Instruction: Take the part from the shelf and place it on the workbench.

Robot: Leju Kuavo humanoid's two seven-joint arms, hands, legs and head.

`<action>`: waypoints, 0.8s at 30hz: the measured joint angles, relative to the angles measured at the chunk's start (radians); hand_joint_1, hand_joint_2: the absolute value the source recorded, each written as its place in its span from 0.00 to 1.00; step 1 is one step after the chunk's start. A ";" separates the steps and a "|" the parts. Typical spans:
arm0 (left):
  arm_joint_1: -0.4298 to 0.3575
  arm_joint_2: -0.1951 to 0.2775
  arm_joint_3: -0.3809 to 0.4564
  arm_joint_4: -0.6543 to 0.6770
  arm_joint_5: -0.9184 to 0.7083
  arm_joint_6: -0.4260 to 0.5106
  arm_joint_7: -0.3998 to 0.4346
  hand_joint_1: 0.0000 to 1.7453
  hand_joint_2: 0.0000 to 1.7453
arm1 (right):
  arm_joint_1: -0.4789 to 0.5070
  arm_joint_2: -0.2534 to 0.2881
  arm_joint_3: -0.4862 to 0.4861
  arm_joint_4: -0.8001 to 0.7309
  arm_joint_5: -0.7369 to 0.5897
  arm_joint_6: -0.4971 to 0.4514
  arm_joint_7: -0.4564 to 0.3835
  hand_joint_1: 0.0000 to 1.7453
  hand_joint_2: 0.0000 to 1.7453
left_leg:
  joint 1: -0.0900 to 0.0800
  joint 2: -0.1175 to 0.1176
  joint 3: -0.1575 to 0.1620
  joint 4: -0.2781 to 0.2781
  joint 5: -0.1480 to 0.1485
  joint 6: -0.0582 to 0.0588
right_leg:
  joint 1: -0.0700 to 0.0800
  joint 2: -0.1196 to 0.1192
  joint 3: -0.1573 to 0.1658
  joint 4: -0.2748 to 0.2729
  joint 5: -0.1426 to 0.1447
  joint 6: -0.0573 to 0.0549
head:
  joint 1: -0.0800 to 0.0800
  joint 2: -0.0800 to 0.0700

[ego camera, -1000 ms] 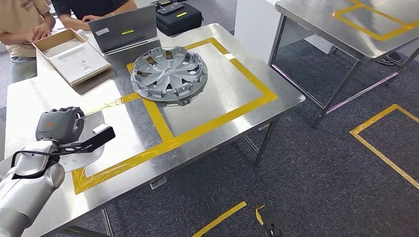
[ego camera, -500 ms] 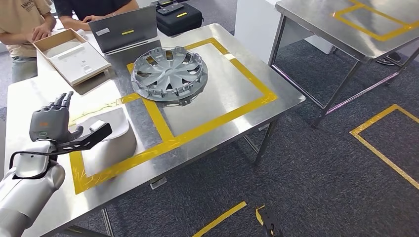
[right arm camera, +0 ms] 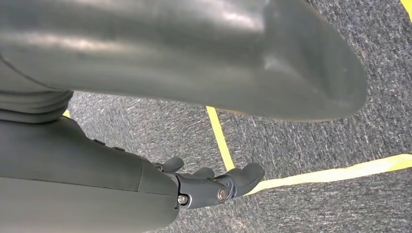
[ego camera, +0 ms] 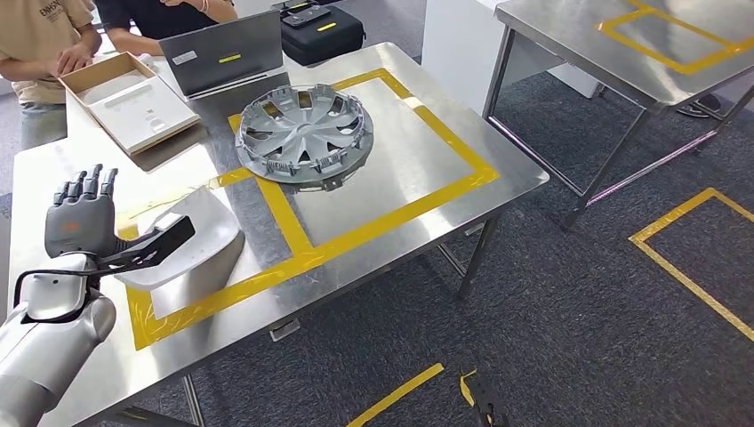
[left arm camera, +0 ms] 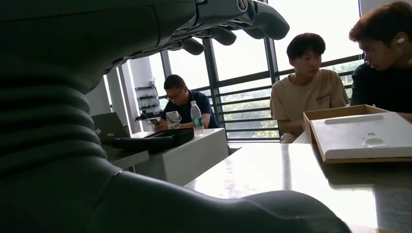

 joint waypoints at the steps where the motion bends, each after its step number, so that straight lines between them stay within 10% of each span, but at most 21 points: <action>1: 0.000 0.000 0.000 0.000 0.000 0.001 0.000 0.00 0.00 | 0.000 0.000 0.000 0.000 0.000 0.000 0.000 0.00 0.00 | 0.000 0.000 0.000 0.000 0.000 0.000 | 0.000 0.000 0.000 0.000 0.000 0.000 | 0.000 0.000; 15: -0.020 0.002 0.023 -0.005 0.074 0.124 -0.081 0.00 0.00 | 0.000 0.001 -0.005 0.000 -0.004 -0.006 0.001 0.00 0.00 | -0.001 0.000 0.000 0.001 0.000 0.000 | 0.000 0.000 0.000 0.000 0.000 0.000 | 0.000 0.000; 24: -0.141 -0.004 0.256 -0.110 0.099 0.220 -0.302 0.00 0.00 | 0.000 0.012 -0.015 0.000 -0.001 -0.018 0.004 0.00 0.00 | -0.005 0.000 -0.002 0.010 -0.005 0.010 | -0.004 0.000 0.003 -0.001 0.002 0.008 | 0.000 0.000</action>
